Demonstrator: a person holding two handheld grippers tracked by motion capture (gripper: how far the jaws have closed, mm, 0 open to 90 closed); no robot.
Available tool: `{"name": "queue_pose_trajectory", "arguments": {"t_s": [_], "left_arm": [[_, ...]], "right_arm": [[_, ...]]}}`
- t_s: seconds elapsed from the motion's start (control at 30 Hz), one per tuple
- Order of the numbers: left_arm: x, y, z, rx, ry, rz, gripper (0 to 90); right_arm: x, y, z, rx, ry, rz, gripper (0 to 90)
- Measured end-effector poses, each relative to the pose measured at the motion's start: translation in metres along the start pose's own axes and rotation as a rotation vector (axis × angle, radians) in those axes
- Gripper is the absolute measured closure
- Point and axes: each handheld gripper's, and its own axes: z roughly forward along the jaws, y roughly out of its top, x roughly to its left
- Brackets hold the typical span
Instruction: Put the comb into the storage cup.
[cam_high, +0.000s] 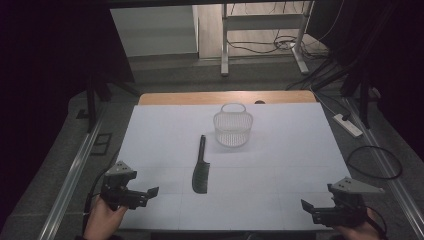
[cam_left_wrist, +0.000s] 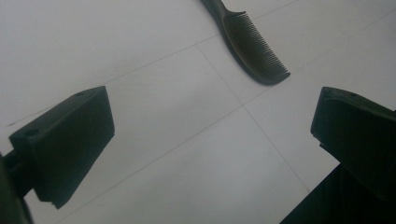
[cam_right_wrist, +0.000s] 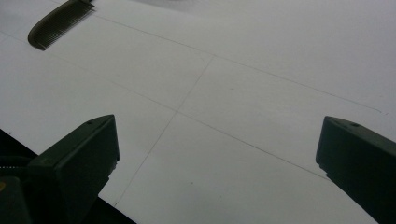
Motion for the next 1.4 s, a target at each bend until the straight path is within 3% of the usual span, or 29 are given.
{"name": "queue_pose_trajectory", "arguments": {"t_s": [0.57, 1.1, 1.4], "left_arm": [[-0.001, 0.028, 0.022, 0.026, -0.036, 0.02, 0.0], [-0.005, 0.054, 0.048, 0.057, -0.038, 0.082, 0.0], [-0.006, 0.065, 0.059, 0.059, -0.052, 0.091, 0.0]], "right_arm": [[0.001, 0.0, 0.0, 0.004, -0.001, -0.001, 0.1], [0.0, 0.001, 0.001, 0.008, 0.001, 0.0, 0.2], [0.0, 0.001, 0.002, 0.009, 0.005, -0.001, 0.2]]}}
